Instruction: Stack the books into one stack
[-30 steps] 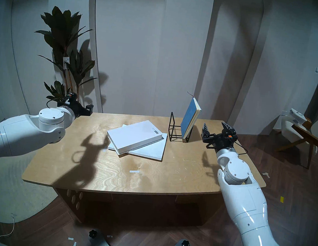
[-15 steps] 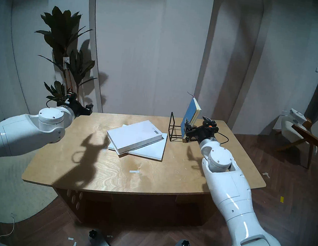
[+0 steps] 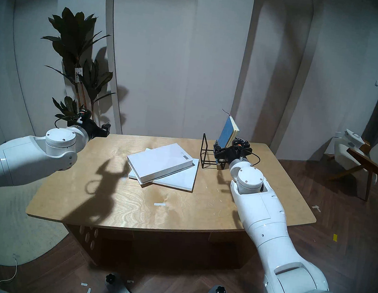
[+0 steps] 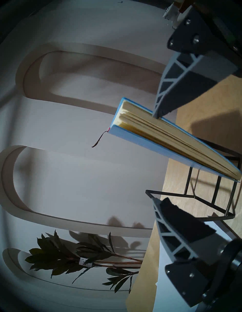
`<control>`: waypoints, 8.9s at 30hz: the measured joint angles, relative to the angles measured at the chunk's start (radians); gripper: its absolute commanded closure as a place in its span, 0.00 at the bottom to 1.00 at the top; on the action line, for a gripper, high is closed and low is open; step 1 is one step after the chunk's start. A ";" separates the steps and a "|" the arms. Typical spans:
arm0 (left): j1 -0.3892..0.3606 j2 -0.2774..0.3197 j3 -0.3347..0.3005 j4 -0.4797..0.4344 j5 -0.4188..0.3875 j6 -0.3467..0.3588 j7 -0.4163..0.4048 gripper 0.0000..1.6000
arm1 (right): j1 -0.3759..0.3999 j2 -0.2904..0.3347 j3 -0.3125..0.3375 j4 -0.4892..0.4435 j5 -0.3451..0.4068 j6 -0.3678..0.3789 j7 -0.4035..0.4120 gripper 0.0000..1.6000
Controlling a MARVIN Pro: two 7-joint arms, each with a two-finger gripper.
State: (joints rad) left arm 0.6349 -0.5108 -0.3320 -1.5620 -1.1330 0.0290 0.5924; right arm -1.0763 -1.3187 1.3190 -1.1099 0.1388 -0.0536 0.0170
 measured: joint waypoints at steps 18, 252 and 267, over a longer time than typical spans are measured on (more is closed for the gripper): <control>-0.004 0.001 0.000 0.000 0.000 0.000 -0.026 0.00 | 0.027 -0.079 -0.044 0.052 -0.127 -0.162 -0.267 0.00; -0.007 0.002 0.000 0.000 0.000 0.000 -0.025 0.00 | 0.148 -0.010 -0.480 -0.143 -0.728 0.317 0.670 0.00; -0.006 0.002 0.001 0.000 0.000 0.000 -0.025 0.00 | 0.074 0.047 -0.262 -0.347 -0.474 0.407 0.696 0.00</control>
State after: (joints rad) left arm 0.6284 -0.5090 -0.3311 -1.5622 -1.1327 0.0290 0.5674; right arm -1.0028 -1.2716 1.0571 -1.4567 -0.3352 0.3533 0.7125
